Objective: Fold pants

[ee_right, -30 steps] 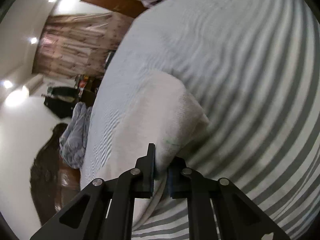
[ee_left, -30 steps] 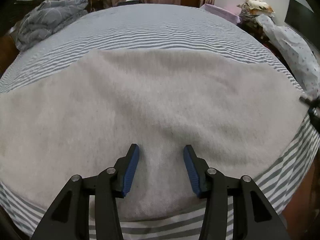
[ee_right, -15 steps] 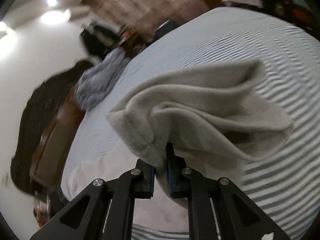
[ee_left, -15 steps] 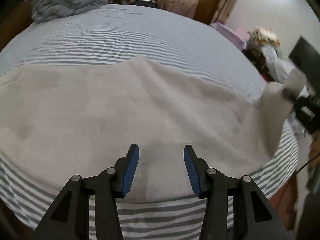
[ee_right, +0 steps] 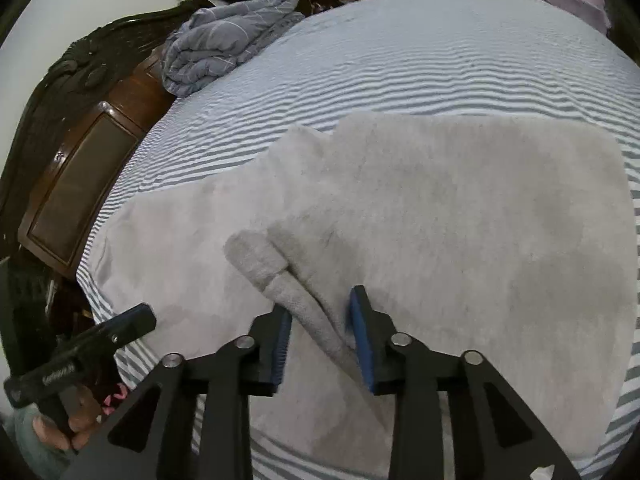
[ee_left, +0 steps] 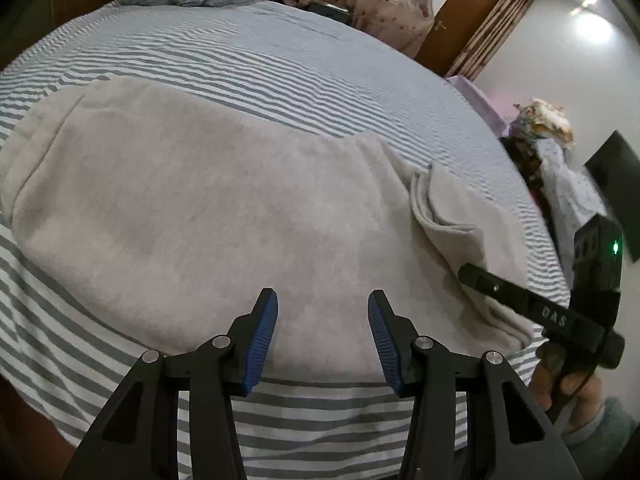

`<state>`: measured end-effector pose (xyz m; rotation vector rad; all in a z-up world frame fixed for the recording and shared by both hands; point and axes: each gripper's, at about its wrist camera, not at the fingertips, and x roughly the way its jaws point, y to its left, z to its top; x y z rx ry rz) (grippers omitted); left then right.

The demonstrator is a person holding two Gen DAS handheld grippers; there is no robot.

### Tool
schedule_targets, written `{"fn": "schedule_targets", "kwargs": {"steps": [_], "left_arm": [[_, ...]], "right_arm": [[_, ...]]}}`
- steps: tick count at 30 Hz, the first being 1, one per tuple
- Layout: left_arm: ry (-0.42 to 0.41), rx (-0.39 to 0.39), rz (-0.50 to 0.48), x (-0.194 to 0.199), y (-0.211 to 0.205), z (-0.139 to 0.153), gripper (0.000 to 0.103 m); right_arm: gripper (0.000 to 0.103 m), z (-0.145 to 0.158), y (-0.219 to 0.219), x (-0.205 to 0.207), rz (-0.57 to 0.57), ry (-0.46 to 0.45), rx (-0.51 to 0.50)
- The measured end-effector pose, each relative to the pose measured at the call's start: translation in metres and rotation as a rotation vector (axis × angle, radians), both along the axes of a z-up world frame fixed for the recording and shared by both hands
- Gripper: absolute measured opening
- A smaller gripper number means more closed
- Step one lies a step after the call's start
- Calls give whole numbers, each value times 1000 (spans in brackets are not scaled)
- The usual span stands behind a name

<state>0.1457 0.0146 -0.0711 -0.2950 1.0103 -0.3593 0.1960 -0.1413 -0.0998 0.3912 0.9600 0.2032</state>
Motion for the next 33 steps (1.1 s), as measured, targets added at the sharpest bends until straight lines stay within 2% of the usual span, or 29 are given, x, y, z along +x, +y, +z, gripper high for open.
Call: {"fn": "schedule_targets", "kwargs": {"steps": [2,4,8,12,16,19,22,25,28,33], "left_arm": [[19,-61,-9,3,1,0,49],[39,-118,-26,5,-2,-1,50],[94,-195,-74,10,-17,-5,51],[159,-250,-115,17,-35,-12,52],[247,-329,-114,31,-62,-23,53],[288,-359,-105,39,-74,-31,53],[329,-401,-84,48,-81,-40,54],[357,-440,-56,55,-83,-47,56],[371,-464,-27,54,-80,-50,56],[334,-436,-61,37,-75,-45,56]], "right_arm": [[48,9,-2,-15,-5,-22,58],[54,9,7,-26,16,-32,84],[54,-13,17,-40,12,23,181],[52,-33,0,-47,-66,38,287],[52,-35,-42,-57,-191,-3,376],[52,-40,-82,-72,-304,-22,425],[48,-46,-117,-93,-399,-50,466],[36,-53,-144,-108,-466,-55,547],[21,-57,-153,-110,-500,-66,556],[18,-64,-158,-117,-535,-83,593]]}}
